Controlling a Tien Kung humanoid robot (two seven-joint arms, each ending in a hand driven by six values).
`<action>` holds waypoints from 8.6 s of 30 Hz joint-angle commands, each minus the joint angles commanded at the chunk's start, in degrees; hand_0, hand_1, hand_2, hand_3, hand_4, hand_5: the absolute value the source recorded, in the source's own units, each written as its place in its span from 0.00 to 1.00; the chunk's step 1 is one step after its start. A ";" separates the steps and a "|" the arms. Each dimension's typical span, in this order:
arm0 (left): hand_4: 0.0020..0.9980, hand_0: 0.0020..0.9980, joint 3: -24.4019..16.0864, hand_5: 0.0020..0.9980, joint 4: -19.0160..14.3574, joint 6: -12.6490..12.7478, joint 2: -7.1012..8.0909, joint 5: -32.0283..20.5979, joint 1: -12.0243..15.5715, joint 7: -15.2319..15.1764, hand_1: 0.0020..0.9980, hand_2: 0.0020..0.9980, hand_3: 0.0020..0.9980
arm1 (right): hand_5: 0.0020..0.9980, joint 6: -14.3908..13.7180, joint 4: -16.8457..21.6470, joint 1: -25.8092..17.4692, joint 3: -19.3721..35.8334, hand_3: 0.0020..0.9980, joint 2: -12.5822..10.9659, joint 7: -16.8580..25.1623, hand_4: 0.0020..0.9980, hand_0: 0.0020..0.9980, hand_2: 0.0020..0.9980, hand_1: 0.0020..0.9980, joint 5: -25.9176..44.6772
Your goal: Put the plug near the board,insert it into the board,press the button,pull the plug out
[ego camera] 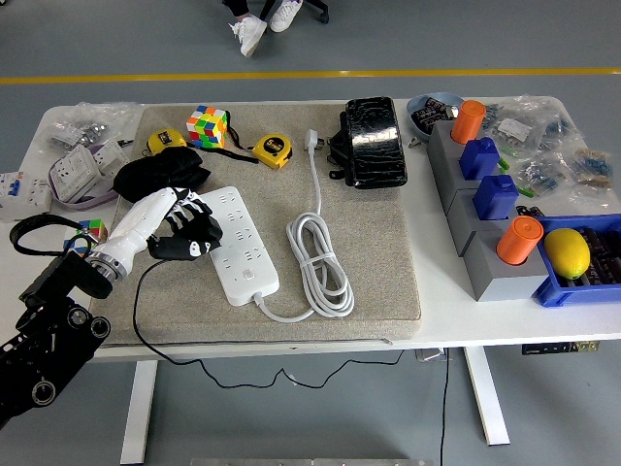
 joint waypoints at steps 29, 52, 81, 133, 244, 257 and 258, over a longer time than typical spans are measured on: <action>0.77 0.31 0.60 0.00 1.73 0.07 -0.44 -0.17 -0.32 -1.20 0.36 0.42 0.54 | 0.47 -0.03 -0.03 0.06 0.03 0.55 -0.01 -0.03 0.92 0.57 0.67 0.66 -0.05; 0.77 0.31 0.22 0.00 2.87 0.00 -0.38 1.00 -0.35 -2.05 0.36 0.42 0.54 | 0.47 -0.04 -0.03 0.10 0.02 0.55 -0.08 -0.03 0.92 0.57 0.67 0.66 0.02; 1.00 0.59 -0.27 0.45 1.47 -1.26 0.55 -4.04 0.23 -5.13 0.71 0.75 0.75 | 0.47 -0.02 -0.04 0.21 -0.40 0.55 -0.16 -0.05 0.92 0.57 0.67 0.66 0.11; 1.00 0.77 5.17 0.75 0.62 10.31 3.67 -9.43 8.23 -18.11 0.81 0.78 0.74 | 0.47 0.09 0.00 -0.12 -0.01 0.55 0.14 0.07 0.92 0.57 0.67 0.66 -0.23; 0.74 0.05 14.07 0.00 -21.81 -11.31 9.03 -4.05 3.96 18.08 0.07 0.16 0.75 | 0.47 0.25 0.30 -0.26 -0.22 0.55 -0.42 -0.03 0.92 0.57 0.67 0.66 -0.41; 0.74 0.05 13.56 0.00 -21.22 -12.06 9.12 -3.84 4.02 17.94 0.07 0.16 0.74 | 0.47 0.25 0.34 -0.26 0.04 0.55 -0.43 -0.02 0.93 0.57 0.67 0.66 -0.55; 0.74 0.05 13.54 0.00 -21.15 -12.21 9.08 -3.77 4.05 17.90 0.07 0.16 0.74 | 0.47 0.24 0.34 -0.26 0.02 0.55 -0.44 -0.01 0.93 0.57 0.67 0.66 -0.55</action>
